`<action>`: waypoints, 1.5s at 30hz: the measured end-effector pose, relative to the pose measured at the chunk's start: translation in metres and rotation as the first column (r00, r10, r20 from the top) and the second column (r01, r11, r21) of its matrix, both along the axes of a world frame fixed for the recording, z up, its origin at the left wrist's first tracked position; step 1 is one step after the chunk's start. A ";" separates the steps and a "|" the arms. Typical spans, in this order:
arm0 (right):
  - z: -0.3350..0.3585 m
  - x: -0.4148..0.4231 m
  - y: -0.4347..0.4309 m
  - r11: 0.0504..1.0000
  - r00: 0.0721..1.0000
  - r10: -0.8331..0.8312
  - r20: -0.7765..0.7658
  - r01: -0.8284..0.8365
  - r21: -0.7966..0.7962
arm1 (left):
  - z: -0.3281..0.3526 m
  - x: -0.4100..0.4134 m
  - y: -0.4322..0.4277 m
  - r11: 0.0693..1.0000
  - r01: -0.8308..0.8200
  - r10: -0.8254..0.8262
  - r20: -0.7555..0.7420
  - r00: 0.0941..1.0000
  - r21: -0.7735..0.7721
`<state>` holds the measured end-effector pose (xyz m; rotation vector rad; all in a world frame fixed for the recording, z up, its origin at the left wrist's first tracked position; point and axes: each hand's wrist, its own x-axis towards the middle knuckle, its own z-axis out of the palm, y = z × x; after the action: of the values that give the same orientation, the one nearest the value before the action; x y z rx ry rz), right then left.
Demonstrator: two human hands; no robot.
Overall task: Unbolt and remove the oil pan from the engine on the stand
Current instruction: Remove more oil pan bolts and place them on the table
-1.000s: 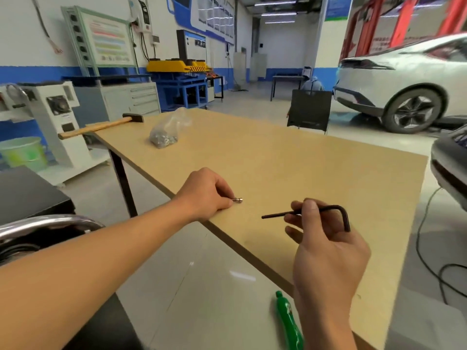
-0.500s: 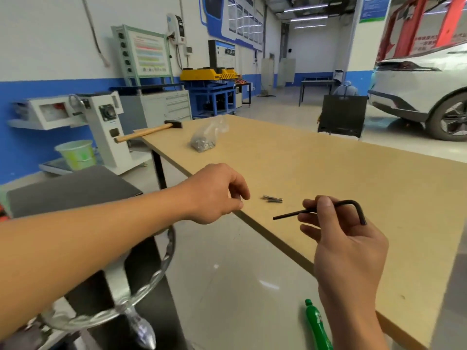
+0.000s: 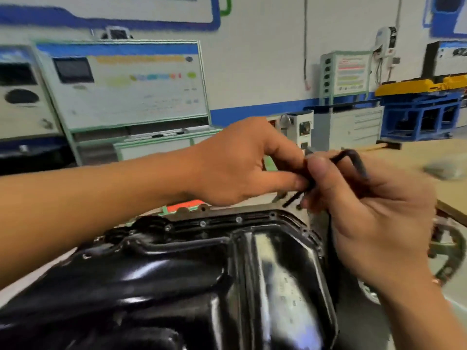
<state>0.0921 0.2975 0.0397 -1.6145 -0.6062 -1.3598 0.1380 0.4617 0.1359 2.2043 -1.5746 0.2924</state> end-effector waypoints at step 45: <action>-0.050 0.046 0.063 0.995 0.994 0.094 -0.052 -0.092 0.050 | -0.067 0.048 0.058 0.995 -0.063 0.061 -0.033 0.998 -0.079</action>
<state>0.1381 0.3604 -0.0106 -1.5602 -0.6046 -1.2500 0.1859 0.5201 0.0692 2.1888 -1.4550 0.3328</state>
